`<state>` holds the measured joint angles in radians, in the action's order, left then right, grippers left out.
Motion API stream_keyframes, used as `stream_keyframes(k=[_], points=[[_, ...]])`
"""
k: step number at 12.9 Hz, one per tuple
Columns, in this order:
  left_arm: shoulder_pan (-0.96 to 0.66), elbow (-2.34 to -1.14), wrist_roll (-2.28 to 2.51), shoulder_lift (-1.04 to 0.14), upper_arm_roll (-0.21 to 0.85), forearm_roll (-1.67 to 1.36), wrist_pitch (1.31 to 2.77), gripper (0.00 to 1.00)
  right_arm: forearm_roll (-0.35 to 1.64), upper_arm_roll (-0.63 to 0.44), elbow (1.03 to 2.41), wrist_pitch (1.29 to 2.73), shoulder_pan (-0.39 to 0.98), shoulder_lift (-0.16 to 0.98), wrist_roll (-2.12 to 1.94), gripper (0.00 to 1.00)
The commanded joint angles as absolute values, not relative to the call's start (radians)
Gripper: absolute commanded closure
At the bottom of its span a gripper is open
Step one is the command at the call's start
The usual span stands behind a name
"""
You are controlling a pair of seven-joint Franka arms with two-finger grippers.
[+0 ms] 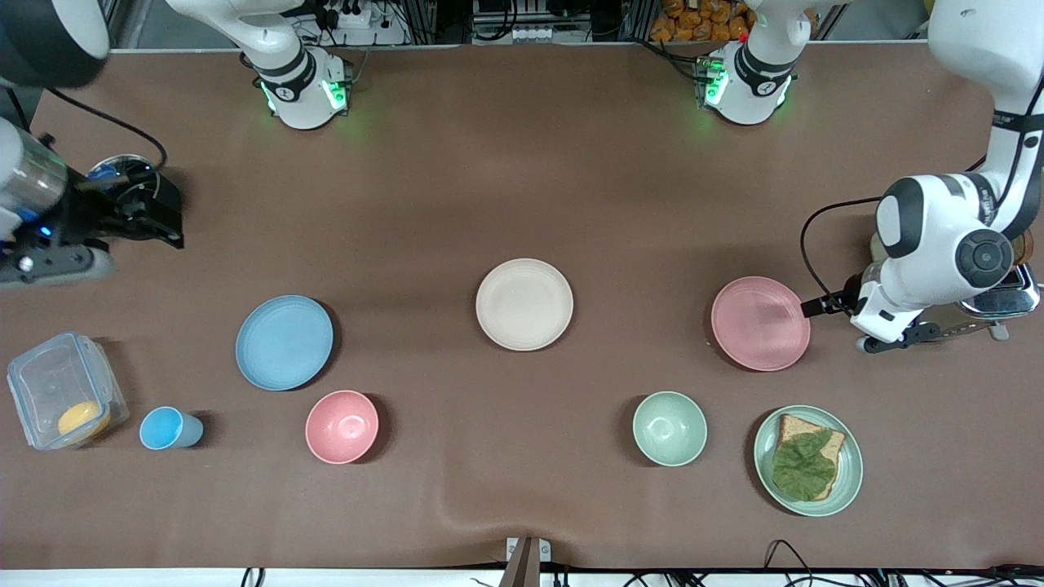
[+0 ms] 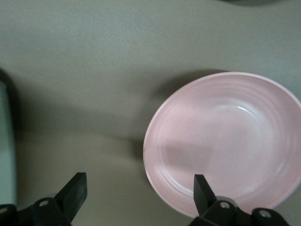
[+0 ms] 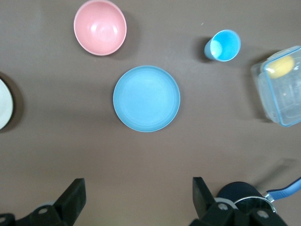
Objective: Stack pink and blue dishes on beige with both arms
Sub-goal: 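Reach the left gripper to the pink plate while the right gripper reaches the blue plate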
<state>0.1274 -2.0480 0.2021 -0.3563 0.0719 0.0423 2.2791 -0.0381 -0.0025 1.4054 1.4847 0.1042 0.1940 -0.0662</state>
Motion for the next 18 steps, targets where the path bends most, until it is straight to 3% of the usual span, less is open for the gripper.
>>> stream_keyframes(k=[1, 5, 9, 12, 15, 17, 18], points=[[0.135, -2.060, 0.183, -0.411, 0.075, 0.037, 2.374, 0.00, -0.029, -0.012, 1.387, 1.477, 0.120, 0.233, -0.069, 0.00], [0.135, -2.066, 0.184, -0.452, 0.075, 0.037, 2.424, 0.00, -0.029, -0.015, 1.405, 1.482, 0.097, 0.353, -0.069, 0.00], [0.135, -2.066, 0.186, -0.474, 0.077, 0.037, 2.436, 0.21, -0.038, -0.015, 1.425, 1.566, 0.084, 0.515, -0.065, 0.00], [0.135, -2.065, 0.193, -0.479, 0.077, 0.037, 2.436, 0.37, -0.026, -0.014, 1.544, 1.670, 0.031, 0.531, -0.061, 0.00], [0.135, -2.065, 0.193, -0.479, 0.077, 0.037, 2.436, 0.66, -0.023, -0.014, 1.636, 1.794, -0.006, 0.525, -0.064, 0.00], [0.132, -2.065, 0.201, -0.466, 0.081, 0.035, 2.428, 1.00, -0.008, -0.012, 1.705, 1.900, -0.028, 0.520, -0.063, 0.00], [0.132, -2.066, 0.198, -0.453, 0.084, 0.035, 2.422, 1.00, 0.030, -0.014, 1.726, 1.948, -0.040, 0.523, -0.064, 0.00]])
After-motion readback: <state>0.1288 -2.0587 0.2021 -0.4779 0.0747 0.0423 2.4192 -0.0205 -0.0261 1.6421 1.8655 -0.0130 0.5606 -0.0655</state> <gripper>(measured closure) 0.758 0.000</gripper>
